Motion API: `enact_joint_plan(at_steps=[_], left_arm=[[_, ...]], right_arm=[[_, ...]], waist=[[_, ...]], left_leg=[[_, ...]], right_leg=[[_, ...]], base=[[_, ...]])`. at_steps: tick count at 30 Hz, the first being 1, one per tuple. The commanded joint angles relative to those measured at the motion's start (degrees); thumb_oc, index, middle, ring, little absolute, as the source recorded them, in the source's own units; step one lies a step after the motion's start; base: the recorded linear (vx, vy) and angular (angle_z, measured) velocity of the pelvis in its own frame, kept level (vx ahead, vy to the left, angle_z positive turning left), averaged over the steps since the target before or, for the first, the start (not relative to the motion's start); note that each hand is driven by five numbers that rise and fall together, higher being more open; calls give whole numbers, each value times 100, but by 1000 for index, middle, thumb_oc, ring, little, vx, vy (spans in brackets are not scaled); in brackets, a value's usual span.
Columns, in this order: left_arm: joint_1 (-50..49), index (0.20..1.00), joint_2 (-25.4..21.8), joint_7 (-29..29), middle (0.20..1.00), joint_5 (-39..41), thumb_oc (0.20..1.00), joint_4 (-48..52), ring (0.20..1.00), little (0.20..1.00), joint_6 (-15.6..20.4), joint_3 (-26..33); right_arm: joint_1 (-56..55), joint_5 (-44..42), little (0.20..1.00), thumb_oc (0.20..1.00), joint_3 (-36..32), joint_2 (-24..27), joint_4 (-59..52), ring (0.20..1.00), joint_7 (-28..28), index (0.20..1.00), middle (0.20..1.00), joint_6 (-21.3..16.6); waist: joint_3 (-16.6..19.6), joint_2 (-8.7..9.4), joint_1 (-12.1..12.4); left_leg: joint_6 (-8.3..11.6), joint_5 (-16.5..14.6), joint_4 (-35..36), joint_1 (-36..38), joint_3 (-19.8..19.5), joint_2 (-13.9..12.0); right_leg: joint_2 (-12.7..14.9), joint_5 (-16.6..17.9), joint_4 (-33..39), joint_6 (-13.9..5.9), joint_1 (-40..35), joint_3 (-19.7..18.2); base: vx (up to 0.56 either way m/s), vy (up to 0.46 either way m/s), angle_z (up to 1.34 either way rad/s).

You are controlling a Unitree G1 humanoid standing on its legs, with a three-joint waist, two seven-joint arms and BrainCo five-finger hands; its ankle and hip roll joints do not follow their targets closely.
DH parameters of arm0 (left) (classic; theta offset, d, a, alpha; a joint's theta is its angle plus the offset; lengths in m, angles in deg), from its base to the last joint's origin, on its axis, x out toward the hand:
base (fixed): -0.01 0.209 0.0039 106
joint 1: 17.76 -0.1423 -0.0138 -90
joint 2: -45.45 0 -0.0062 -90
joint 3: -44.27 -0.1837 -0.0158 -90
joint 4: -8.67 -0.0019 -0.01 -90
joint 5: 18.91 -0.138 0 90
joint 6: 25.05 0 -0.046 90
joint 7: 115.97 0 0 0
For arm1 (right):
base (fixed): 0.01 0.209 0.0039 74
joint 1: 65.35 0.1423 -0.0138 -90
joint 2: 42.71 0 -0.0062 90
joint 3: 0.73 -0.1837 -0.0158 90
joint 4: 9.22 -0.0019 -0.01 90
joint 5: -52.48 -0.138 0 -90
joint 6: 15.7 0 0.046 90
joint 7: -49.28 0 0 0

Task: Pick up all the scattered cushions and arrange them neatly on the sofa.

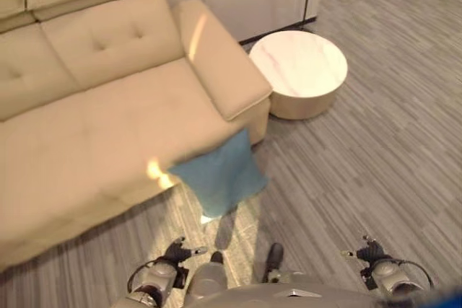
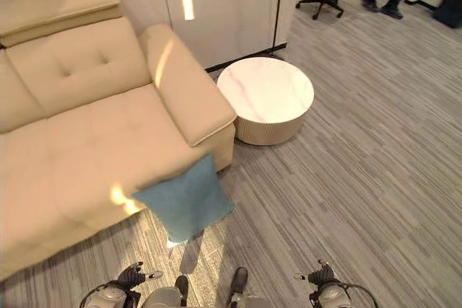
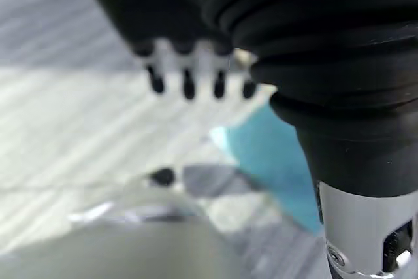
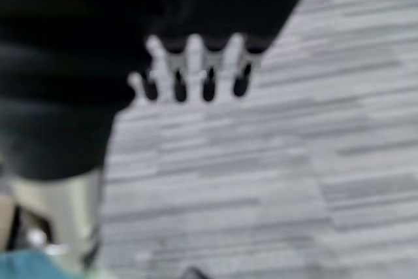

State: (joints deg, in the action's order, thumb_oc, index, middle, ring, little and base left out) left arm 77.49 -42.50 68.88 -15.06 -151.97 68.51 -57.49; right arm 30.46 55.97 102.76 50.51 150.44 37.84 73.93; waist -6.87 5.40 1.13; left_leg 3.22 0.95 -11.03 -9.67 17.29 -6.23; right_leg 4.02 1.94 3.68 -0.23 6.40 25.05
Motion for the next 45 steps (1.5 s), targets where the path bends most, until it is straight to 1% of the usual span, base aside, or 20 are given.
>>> enact_joint_plan(at_steps=[1,3,5,6,7,8,11,14,15,17,19,20,22,24,26,27,30,31,34,45], left_arm=[[71,1000,-209,-8,1000,-38,1000,-92,1000,1000,61,222],[-46,1000,-307,-16,1000,-39,1000,-144,1000,1000,45,351],[-88,1000,-383,-27,1000,-31,1000,-152,1000,1000,34,407],[-88,1000,-383,-28,1000,-31,1000,-152,1000,1000,34,407],[-106,1000,-439,-17,1000,9,1000,-140,1000,1000,44,445],[-116,1000,-443,-8,1000,37,1000,-134,1000,1000,53,450],[-82,1000,-446,41,1000,109,1000,-136,1000,1000,94,422],[-43,1000,-423,73,1000,126,1000,-152,1000,1000,121,406],[-5,1000,-408,78,1000,135,1000,-170,1000,1000,139,409],[8,1000,-389,89,1000,102,1000,-178,1000,1000,169,415],[-7,1000,-382,99,1000,94,1000,-216,1000,1000,179,439],[-8,1000,-366,96,1000,81,1000,-222,1000,1000,174,406],[-30,1000,-356,103,1000,88,1000,-248,1000,1000,174,423],[11,1000,-385,120,1000,121,1000,-194,1000,1000,165,423],[46,1000,-396,128,1000,163,1000,-154,1000,1000,169,414],[57,1000,-392,153,1000,188,1000,-114,1000,1000,173,414],[34,1000,-383,114,1000,96,1000,-107,1000,1000,135,368],[2,1000,-398,149,1000,19,1000,-139,1000,1000,134,339],[-59,1000,-367,74,1000,31,1000,-137,1000,1000,120,346],[-286,1000,-473,60,1000,-26,1000,-147,1000,1000,92,538]], right_arm=[[-21,-74,1000,1000,-59,55,110,1000,-18,1000,1000,-50],[0,24,1000,1000,11,-17,33,1000,40,1000,1000,-37],[50,50,1000,1000,46,-29,-82,1000,76,1000,1000,-42],[51,50,1000,1000,47,-29,-82,1000,76,1000,1000,-42],[86,43,1000,1000,87,-62,-143,1000,90,1000,1000,-55],[101,49,1000,1000,135,-71,-154,1000,95,1000,1000,-64],[181,70,1000,1000,272,-69,-185,1000,105,1000,1000,-46],[202,101,1000,1000,314,-46,-301,1000,101,1000,1000,-40],[175,137,1000,1000,324,-17,-413,1000,105,1000,1000,-43],[101,141,1000,1000,340,-27,-372,1000,116,1000,1000,-47],[87,160,1000,1000,351,-29,-337,1000,118,1000,1000,-58],[35,174,1000,1000,340,-57,-306,1000,119,1000,1000,-68],[-7,136,1000,1000,296,-63,-281,1000,111,1000,1000,-104],[12,71,1000,1000,303,-43,-265,1000,79,1000,1000,-103],[44,12,1000,1000,313,-28,-267,1000,65,1000,1000,-120],[41,-32,1000,1000,293,-1,-263,1000,77,1000,1000,-115],[47,-78,1000,1000,240,32,-214,1000,120,1000,1000,-118],[43,-9,1000,1000,191,53,-162,1000,105,1000,1000,-87],[77,88,1000,1000,266,4,-239,1000,116,1000,1000,-109],[34,211,1000,1000,292,-147,-314,1000,167,1000,1000,-53]], waist=[[113,-10,23],[172,35,150],[111,-40,196],[111,-37,196],[78,-105,156],[77,-120,150],[30,-126,150],[-68,-93,79],[-137,-68,10],[-144,-1,7],[-114,26,18],[-33,41,-42],[9,67,-89],[-65,134,-104],[-129,179,-97],[-80,229,-123],[40,114,-89],[74,91,-110],[100,45,-127],[241,46,36]], left_leg=[[-191,-578,112,-15,-521,337],[-258,-603,334,111,-662,498],[-372,-638,423,242,-915,633],[-373,-638,424,242,-913,636],[-407,-642,520,374,-1188,700],[-407,-652,571,460,-1280,714],[-386,-659,694,640,-1595,794],[-345,-738,721,846,-1910,892],[-288,-804,744,997,-2221,947],[-234,-860,694,997,-2479,1028],[-194,-879,730,1041,-2556,986],[-122,-867,748,1071,-2654,843],[18,-861,654,1046,-2504,631],[162,-561,-10,592,-2058,396],[141,-481,-424,312,-1826,316],[67,-592,-329,209,-1348,156],[29,-467,483,262,-945,233],[32,-325,547,202,-943,264],[7,-368,698,291,-1173,452],[-118,-562,745,661,-1110,571]], right_leg=[[518,-162,-282,-812,-359,-352],[662,-241,-630,-868,-385,-280],[825,-291,-1439,-797,-205,-464],[830,-298,-1451,-799,-199,-467],[684,-345,-1871,-742,68,-939],[586,-365,-1893,-714,147,-1154],[400,-183,-1456,-709,483,-1452],[351,148,-872,-860,760,-1535],[247,262,-639,-961,901,-1723],[241,324,-449,-999,750,-1858],[270,369,-422,-995,679,-1807],[260,318,-458,-956,614,-1780],[290,226,-452,-916,429,-1592],[337,149,-424,-848,248,-1422],[347,129,-386,-794,157,-1332],[338,23,-248,-752,-61,-1138],[226,-26,-176,-805,-223,-1040],[201,-88,-187,-830,-245,-1052],[228,-45,-325,-819,-137,-1111],[445,29,-364,-931,-329,-1150]], base=[[222,152,84],[244,217,2],[163,190,15],[142,131,47],[151,94,72],[207,94,75],[154,-15,52],[200,-71,44],[232,-122,56],[155,-124,100],[172,-181,127],[299,-297,91],[226,-246,95],[45,-175,69],[13,-115,34],[65,-73,35],[114,13,48],[102,99,20],[39,99,-32],[54,75,-12]])
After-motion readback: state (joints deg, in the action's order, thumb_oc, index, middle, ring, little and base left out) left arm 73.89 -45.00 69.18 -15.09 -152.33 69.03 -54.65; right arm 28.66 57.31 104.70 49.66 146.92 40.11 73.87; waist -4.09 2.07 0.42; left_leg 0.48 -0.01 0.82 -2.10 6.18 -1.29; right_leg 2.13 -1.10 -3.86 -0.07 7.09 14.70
